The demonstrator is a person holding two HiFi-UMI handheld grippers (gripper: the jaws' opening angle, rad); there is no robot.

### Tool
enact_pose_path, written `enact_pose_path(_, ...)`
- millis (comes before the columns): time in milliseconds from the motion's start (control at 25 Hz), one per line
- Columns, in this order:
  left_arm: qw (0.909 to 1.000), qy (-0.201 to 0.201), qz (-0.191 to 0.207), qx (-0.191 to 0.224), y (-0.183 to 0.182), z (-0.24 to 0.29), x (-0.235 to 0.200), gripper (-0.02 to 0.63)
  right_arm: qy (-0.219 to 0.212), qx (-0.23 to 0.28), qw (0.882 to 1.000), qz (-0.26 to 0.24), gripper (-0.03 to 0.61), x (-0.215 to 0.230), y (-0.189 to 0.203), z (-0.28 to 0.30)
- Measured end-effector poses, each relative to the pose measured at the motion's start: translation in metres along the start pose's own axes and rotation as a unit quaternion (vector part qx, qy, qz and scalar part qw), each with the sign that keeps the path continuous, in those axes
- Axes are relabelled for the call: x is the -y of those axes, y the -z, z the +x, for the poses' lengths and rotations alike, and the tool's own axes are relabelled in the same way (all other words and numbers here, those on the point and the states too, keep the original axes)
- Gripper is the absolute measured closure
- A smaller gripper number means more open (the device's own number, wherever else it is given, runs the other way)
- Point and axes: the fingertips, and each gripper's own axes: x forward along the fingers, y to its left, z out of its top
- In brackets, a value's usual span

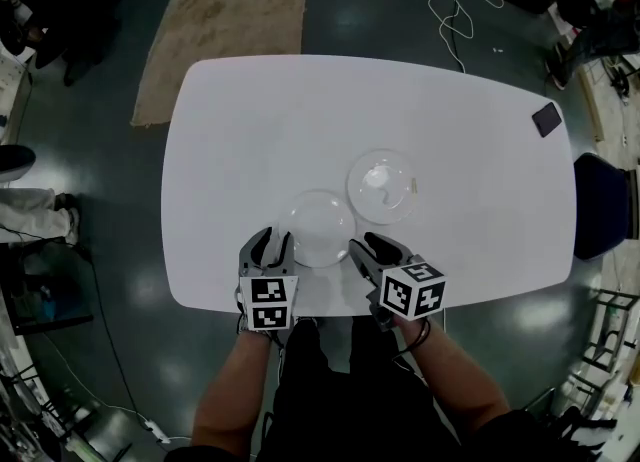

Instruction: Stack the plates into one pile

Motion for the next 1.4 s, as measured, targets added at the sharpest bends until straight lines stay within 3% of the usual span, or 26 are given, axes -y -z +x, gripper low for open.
enact_pose_path(200, 0.9999, 0.001, 0.014, 0.002, -0.002, -0.001, 0.004, 0.466, -0.002, 0.001, 1.000, 0.008, 0.407, 0.000, 0.001, -0.002)
enact_pose_path(1040, 1.0000, 0.005, 0.007, 0.003, 0.002, 0.001, 0.003, 0.472, -0.027, -0.014, 0.997, 0.076, 0.407, -0.005, 0.010, 0.019)
enact_pose_path(1400, 0.9999, 0.004, 0.014, 0.005, 0.001, 0.001, 0.003, 0.499, -0.036, -0.024, 0.996, 0.076, 0.430, -0.015, 0.007, 0.032)
